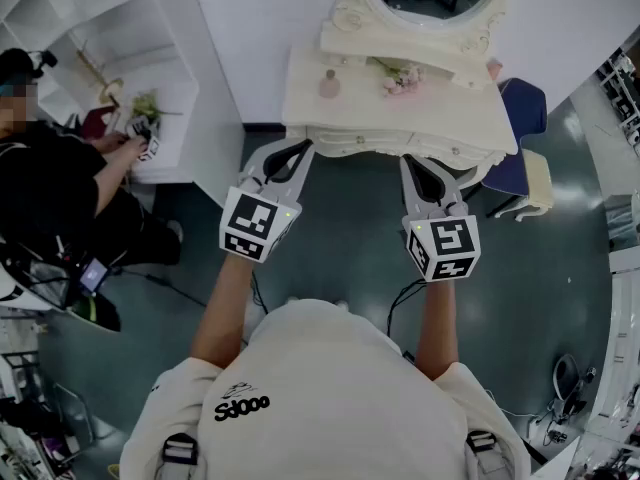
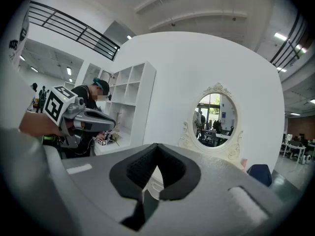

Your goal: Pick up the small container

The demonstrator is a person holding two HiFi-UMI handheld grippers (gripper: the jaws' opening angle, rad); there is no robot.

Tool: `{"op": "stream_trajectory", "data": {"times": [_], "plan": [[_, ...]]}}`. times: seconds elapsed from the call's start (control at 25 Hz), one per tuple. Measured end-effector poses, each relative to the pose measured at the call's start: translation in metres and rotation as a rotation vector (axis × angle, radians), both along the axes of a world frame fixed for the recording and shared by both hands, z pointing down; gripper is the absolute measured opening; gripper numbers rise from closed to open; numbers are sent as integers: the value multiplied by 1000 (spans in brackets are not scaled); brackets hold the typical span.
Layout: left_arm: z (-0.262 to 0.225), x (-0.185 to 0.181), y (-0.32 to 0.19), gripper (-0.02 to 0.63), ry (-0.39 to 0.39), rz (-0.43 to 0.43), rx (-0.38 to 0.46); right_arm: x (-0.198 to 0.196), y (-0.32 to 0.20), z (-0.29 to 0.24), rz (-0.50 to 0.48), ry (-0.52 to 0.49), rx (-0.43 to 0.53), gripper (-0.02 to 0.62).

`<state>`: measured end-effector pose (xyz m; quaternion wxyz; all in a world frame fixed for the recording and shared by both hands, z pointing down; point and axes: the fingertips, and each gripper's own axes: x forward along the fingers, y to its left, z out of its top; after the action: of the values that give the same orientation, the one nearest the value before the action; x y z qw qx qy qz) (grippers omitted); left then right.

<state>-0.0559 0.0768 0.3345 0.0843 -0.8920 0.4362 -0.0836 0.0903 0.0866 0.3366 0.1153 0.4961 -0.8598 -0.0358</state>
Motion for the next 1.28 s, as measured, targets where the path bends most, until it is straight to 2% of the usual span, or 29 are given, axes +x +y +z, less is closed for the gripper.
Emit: {"op": "stream_trajectory", "data": {"times": [0.12, 0.32, 0.56, 0.88, 1.16, 1.28], "plan": [[-1, 3, -2, 18, 0, -1, -2, 2, -2, -1, -5, -9, 2, 0], [1, 8, -7, 18, 8, -18, -11, 15, -9, -7, 8, -95, 2, 2], [7, 18, -8, 18, 0, -56, -31, 26, -16, -6, -47, -169, -16, 2], [11, 15, -10, 18, 47, -143, -48, 24, -18, 7, -157, -133, -62, 2], [26, 14, -31, 18, 45, -136, -72, 28, -42, 14, -148, -215, -73, 0], [35, 11, -58, 18, 27, -112, -67, 27, -65, 20, -132, -212, -77, 0]]}}
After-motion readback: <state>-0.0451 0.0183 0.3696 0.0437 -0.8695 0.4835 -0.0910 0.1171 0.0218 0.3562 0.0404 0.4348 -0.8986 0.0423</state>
